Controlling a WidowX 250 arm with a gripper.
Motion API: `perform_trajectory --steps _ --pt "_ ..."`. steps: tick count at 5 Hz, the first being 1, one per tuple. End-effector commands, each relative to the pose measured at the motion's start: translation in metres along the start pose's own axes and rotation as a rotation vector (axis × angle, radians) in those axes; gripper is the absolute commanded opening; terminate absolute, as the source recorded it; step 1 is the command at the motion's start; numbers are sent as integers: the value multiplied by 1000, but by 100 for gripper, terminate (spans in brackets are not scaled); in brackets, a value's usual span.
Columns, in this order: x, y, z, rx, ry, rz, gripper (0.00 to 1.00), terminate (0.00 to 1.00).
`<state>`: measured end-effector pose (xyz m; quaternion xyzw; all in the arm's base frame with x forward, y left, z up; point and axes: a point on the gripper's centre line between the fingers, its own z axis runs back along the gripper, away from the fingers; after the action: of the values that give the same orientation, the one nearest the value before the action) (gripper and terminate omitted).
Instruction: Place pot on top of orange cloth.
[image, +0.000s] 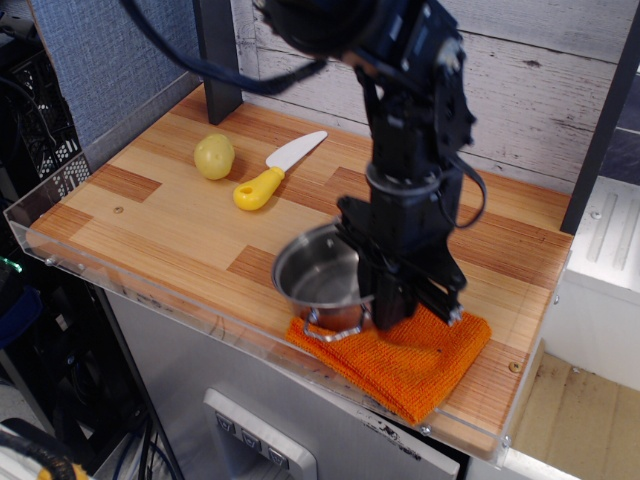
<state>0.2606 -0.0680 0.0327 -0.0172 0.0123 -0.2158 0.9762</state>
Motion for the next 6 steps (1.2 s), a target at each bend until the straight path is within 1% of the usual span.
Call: perform_trajectory --steps 1,2,3,4,5,6 --pt "-8 -27 -1 21 -11 -127 0 0" --pt "-11 -43 7 67 -51 -186 0 0" --pt "-16 -44 38 129 -142 -153 0 0" --pt "-18 -39 56 173 -183 -118 0 0" --pt "-14 -32 58 164 -190 -80 0 0" --pt "-10 -34 50 150 -165 -99 0 0"
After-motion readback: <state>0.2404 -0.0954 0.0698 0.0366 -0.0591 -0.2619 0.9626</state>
